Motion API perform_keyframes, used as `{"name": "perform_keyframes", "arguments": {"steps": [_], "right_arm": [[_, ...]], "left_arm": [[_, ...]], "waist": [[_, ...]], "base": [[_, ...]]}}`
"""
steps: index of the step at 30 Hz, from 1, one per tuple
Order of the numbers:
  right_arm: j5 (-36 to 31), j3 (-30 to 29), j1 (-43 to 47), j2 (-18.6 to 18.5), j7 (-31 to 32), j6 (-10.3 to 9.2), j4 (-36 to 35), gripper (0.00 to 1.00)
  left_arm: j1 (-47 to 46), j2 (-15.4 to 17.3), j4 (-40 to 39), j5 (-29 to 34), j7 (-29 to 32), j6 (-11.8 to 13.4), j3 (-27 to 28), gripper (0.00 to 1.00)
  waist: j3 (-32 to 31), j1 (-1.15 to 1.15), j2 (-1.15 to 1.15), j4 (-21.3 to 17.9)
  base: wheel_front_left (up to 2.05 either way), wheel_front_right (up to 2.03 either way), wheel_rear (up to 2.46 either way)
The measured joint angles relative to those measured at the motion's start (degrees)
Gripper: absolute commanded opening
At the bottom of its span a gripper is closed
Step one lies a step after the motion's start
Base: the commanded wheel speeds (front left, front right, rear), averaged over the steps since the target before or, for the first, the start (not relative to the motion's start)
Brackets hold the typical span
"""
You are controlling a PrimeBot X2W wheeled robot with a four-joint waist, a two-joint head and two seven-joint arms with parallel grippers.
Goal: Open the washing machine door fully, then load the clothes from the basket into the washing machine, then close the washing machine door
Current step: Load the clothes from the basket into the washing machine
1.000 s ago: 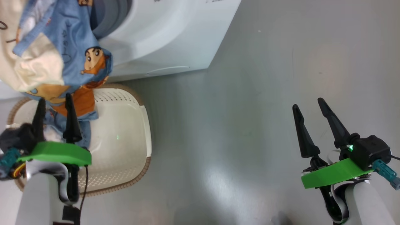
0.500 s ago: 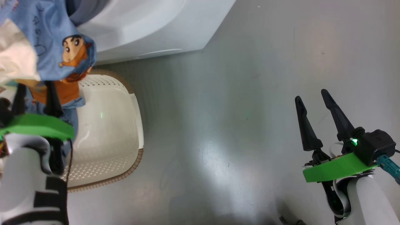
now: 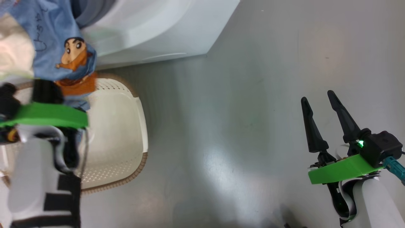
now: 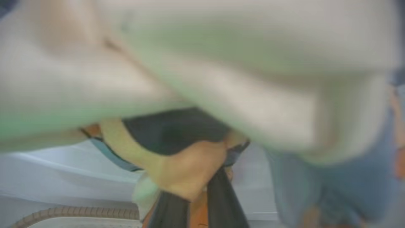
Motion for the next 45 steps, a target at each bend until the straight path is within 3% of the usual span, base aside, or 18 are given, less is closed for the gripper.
{"name": "perform_keyframes", "arguments": {"steps": [6, 14, 25, 36, 45], "right_arm": [[0.01, 0.13, 0.04, 0.01, 0.0, 0.0, 1.13, 1.0], [0.11, 0.81, 0.16, 0.19, 0.0, 0.0, 2.21, 1.0], [0.26, 1.53, 0.17, 0.54, 0.0, 0.0, 2.23, 1.0], [0.29, 1.14, 0.08, 0.91, 0.0, 0.0, 1.49, 1.0], [0.29, 1.26, -1.68, 1.66, 0.0, 0.0, 1.12, 1.0]], "left_arm": [[4.69, 1.23, -7.49, -5.97, 0.01, -0.01, -6.3, 0.0], [5.21, 4.5, -12.92, -3.96, 0.0, -0.01, -5.36, 0.0], [-9.47, 11.62, -0.12, -1.21, 0.04, -0.01, -7.69, 0.0], [-26.88, 13.82, 16.35, -1.22, 2.49, -0.01, -8.7, 0.0], [-34.41, 15.67, 20.69, -6.34, 6.5, -0.01, -13.22, 0.0]], "waist": [[-2.63, 0.0, 0.0, 1.11], [-5.7, 0.0, 0.0, 1.87], [-5.18, 0.0, 0.0, -0.07], [-1.06, 0.01, 0.0, -1.68], [3.23, 0.0, 0.0, -2.09]], "base": [[0.0, 0.0, 0.0], [0.0, 0.0, 0.0], [0.0, 0.0, 0.0], [0.0, 0.0, 0.0], [0.0, 0.0, 0.0]]}}
